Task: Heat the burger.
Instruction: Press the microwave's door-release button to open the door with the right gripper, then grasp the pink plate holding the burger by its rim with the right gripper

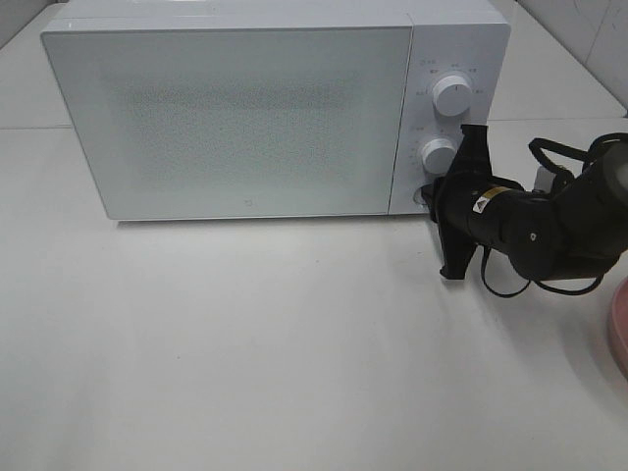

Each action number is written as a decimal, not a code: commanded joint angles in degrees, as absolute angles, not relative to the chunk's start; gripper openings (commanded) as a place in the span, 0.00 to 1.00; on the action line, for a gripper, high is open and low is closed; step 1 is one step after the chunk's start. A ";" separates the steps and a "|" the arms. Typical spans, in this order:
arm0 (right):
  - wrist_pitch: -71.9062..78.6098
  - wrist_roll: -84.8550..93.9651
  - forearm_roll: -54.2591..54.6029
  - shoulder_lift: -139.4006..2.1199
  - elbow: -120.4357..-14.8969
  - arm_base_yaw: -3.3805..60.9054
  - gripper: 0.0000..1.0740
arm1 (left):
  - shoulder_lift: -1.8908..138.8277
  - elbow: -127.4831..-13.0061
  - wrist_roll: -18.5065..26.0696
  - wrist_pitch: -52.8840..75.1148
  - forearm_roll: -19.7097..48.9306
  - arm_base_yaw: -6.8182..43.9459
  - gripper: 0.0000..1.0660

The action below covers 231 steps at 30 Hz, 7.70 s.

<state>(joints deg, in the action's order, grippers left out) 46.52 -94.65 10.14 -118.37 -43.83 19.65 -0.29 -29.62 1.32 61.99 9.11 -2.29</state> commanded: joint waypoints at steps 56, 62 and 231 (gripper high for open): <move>72.82 -84.80 21.66 -120.44 -51.85 19.37 0.00 | -1.32 -29.56 1.32 61.08 9.17 -2.52 0.94; 72.42 -84.80 21.20 -120.44 -51.85 19.37 0.00 | -1.32 -29.56 1.32 61.08 9.17 -2.52 0.94; -21.72 -5.61 -14.73 -97.46 -35.18 -4.01 0.79 | -1.32 -29.56 1.32 61.08 9.17 -2.52 0.94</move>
